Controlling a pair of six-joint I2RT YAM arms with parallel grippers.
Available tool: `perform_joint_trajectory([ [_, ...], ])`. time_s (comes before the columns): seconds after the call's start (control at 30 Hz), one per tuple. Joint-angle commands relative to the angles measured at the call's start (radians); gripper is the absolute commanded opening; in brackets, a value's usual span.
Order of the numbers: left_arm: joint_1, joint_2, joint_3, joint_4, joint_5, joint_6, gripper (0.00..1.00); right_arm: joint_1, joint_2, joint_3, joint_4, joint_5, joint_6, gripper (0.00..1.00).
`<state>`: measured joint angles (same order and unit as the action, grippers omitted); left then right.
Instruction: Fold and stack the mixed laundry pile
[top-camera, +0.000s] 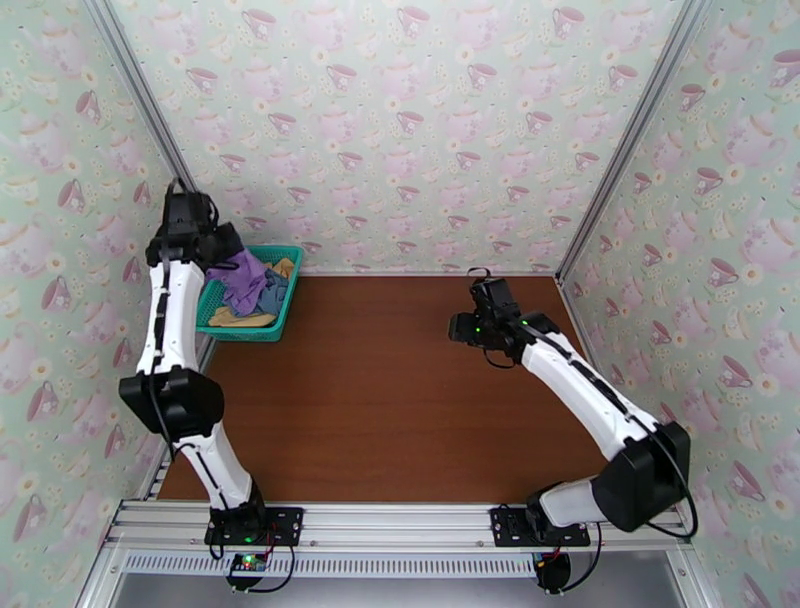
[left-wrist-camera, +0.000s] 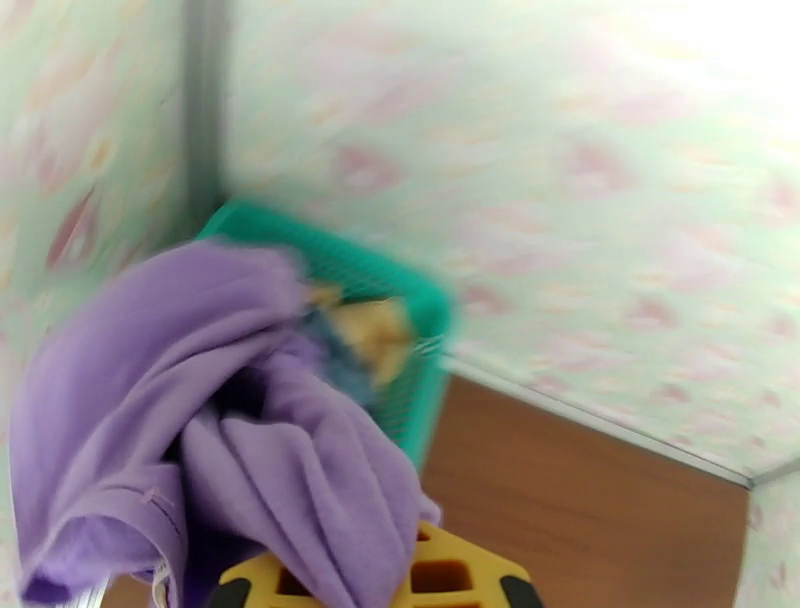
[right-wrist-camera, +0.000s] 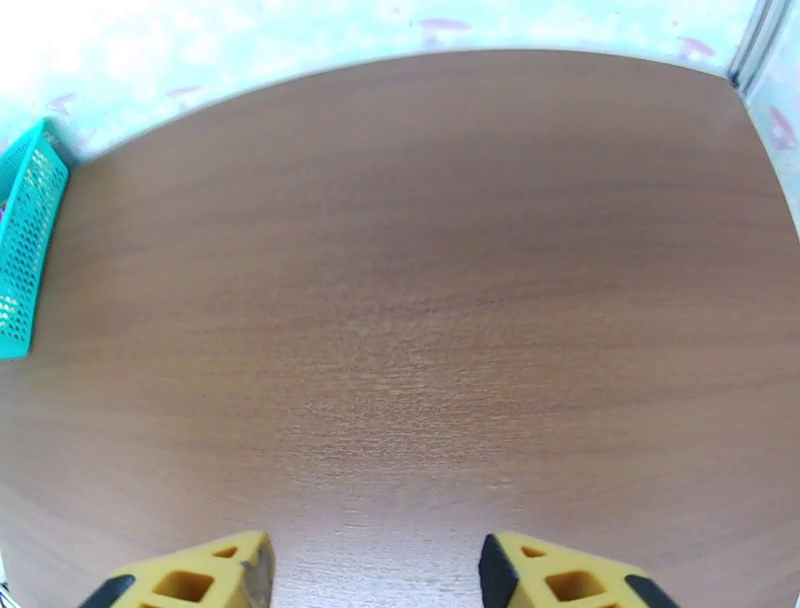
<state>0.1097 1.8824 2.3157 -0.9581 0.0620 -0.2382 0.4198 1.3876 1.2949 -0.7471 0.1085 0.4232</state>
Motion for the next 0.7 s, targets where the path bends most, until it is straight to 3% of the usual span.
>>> perform_joint_trajectory([
  [0.0, -0.141, -0.051, 0.121, -0.194, 0.029, 0.019, 0.0, 0.005, -0.068, -0.038, -0.028, 0.042, -0.007, 0.65],
  [0.13, -0.363, -0.106, 0.098, -0.214, 0.0, -0.021, 0.0, 0.004, -0.131, -0.086, -0.019, 0.038, -0.016, 0.66],
  [0.27, -0.575, -0.171, -0.057, -0.128, -0.05, -0.056, 0.0, 0.004, -0.181, -0.137, -0.012, 0.035, -0.032, 0.69],
  [0.4, -0.725, -0.244, -0.388, 0.091, -0.074, -0.127, 0.0, 0.004, -0.218, -0.188, -0.001, 0.032, -0.056, 0.77],
  [0.53, -0.803, -0.225, -0.714, 0.34, -0.024, -0.235, 0.0, 0.004, -0.218, -0.223, -0.012, 0.039, -0.069, 0.83],
  [0.57, -0.817, -0.203, -0.758, 0.394, 0.003, -0.259, 0.02, 0.003, -0.215, -0.227, -0.016, 0.04, -0.07, 0.84],
  [0.6, -0.836, -0.171, -0.799, 0.449, 0.029, -0.278, 0.12, 0.004, -0.211, -0.231, -0.022, 0.044, -0.07, 0.85],
  [0.67, -0.868, -0.098, -0.825, 0.514, 0.052, -0.292, 0.41, 0.002, -0.202, -0.238, -0.033, 0.051, -0.068, 0.87],
])
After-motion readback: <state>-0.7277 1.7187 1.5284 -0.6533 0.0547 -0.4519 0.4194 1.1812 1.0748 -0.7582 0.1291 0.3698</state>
